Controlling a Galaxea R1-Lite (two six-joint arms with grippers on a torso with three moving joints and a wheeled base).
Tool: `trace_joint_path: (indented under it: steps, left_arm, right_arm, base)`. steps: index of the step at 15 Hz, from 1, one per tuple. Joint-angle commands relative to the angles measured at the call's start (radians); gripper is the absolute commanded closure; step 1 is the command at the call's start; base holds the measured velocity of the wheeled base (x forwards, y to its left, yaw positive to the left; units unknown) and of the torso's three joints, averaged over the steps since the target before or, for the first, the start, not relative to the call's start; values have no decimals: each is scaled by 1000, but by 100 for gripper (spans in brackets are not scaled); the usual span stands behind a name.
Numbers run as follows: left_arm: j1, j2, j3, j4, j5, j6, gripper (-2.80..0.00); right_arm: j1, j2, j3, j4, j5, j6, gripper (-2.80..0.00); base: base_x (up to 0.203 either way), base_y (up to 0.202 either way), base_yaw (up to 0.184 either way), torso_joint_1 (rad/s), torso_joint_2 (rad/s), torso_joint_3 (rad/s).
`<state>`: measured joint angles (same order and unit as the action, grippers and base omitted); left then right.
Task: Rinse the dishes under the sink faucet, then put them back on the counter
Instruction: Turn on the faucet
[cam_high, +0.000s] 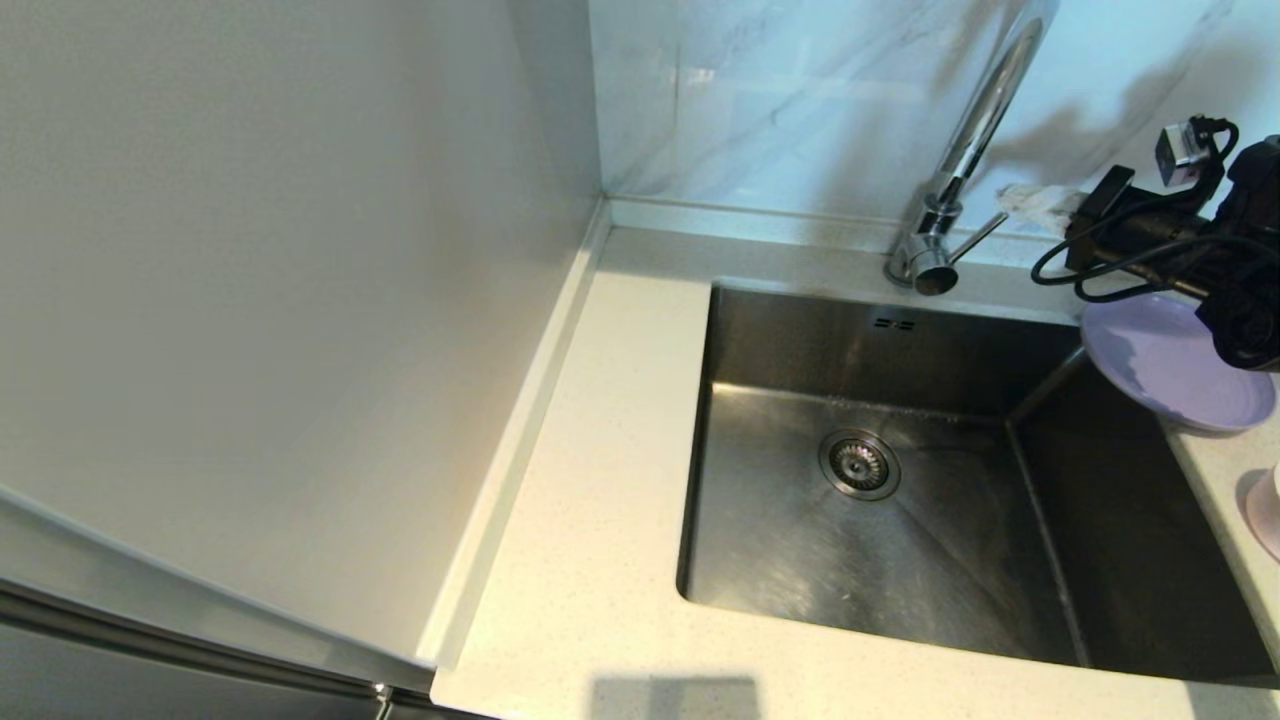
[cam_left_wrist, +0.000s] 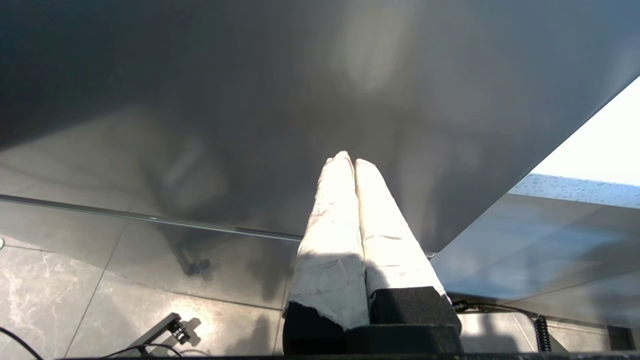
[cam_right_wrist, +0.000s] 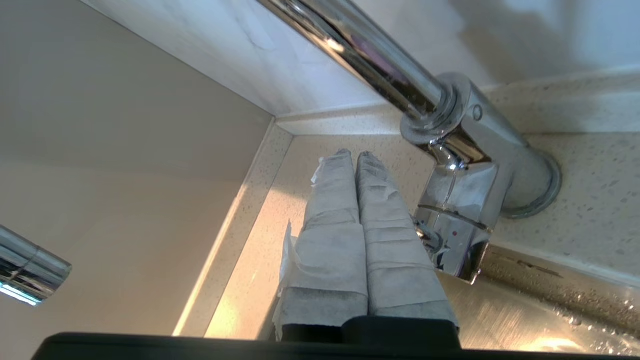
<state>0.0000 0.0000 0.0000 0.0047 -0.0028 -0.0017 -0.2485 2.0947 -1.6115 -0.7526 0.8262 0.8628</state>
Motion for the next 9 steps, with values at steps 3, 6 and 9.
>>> trace_joint_path:
  steps: [3, 6, 9]
  left_arm:
    - [0, 0, 0, 0, 0, 0, 0]
    - [0, 0, 0, 0, 0, 0, 0]
    - [0, 0, 0, 0, 0, 0, 0]
  right_arm:
    - [0, -2, 5, 28, 8, 4, 0]
    - [-2, -1, 8, 50, 13, 4, 0]
    - [-2, -2, 8, 68, 19, 4, 0]
  base:
    - [0, 0, 0, 0, 0, 0]
    - [0, 0, 0, 0, 0, 0]
    - [0, 0, 0, 0, 0, 0]
